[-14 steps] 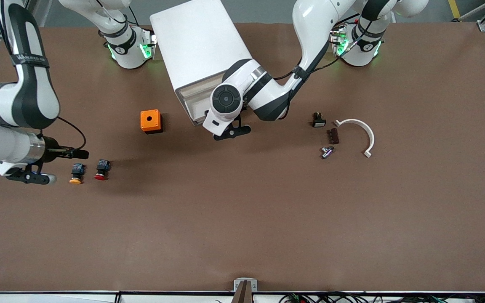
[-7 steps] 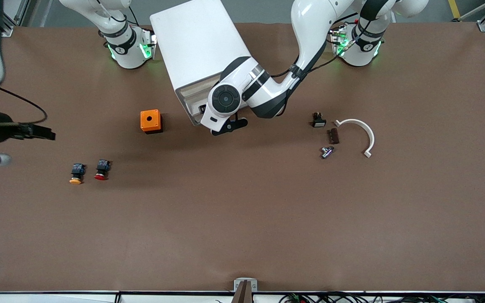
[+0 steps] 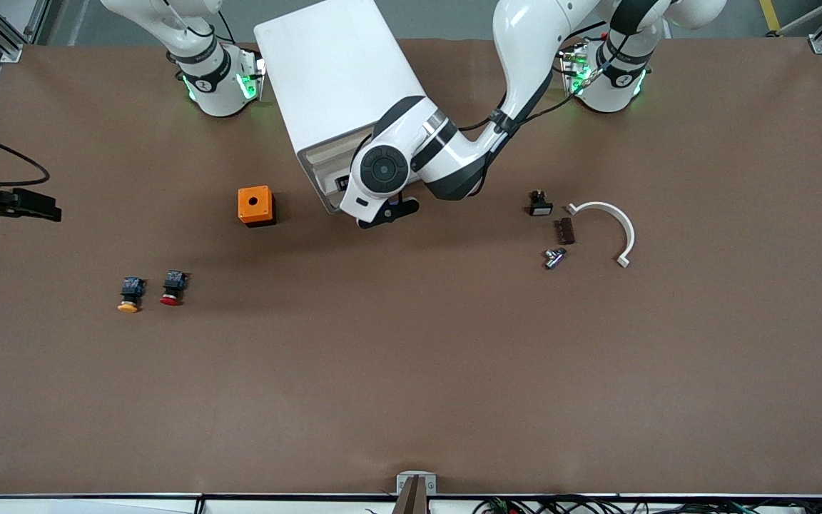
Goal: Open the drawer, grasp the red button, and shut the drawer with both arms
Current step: 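Push the drawer closed with the left gripper while the right gripper withdraws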
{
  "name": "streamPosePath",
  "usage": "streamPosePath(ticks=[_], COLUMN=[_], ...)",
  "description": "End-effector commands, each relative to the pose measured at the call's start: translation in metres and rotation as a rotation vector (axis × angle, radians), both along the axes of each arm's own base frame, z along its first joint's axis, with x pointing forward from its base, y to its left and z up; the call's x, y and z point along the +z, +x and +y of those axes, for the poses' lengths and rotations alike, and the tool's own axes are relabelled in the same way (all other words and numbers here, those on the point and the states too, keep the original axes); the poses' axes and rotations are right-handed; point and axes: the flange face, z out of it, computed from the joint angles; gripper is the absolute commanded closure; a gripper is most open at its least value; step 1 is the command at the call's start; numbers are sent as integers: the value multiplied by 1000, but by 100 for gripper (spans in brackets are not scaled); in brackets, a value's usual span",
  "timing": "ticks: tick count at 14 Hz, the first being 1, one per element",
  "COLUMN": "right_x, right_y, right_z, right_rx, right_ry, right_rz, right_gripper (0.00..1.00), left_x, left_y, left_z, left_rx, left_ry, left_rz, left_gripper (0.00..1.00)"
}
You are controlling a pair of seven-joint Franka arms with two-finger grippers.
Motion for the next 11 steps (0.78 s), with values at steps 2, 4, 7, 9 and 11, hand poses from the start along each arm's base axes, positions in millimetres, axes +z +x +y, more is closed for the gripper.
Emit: streamPosePath(ticks=[2, 4, 7, 9, 11], right_x=[20, 40, 69, 71, 69], right_y=[4, 0, -11, -12, -19], right_z=[2, 6, 9, 12, 6], right_rx=[-58, -53, -51, -51, -61], right_ry=[-31, -31, -11, 25, 53], right_rz=[-31, -33, -18, -18, 20], right_gripper=[0, 0, 0, 0, 0], left_x=[4, 4, -4, -7, -10], left_y=[6, 12, 6, 4, 1], left_z=[9, 12, 8, 7, 5], left_rx=[20, 28, 23, 24, 24], left_ry=[-5, -7, 1, 6, 10], left_rz=[15, 11, 19, 23, 29], left_gripper=[0, 0, 0, 0, 0])
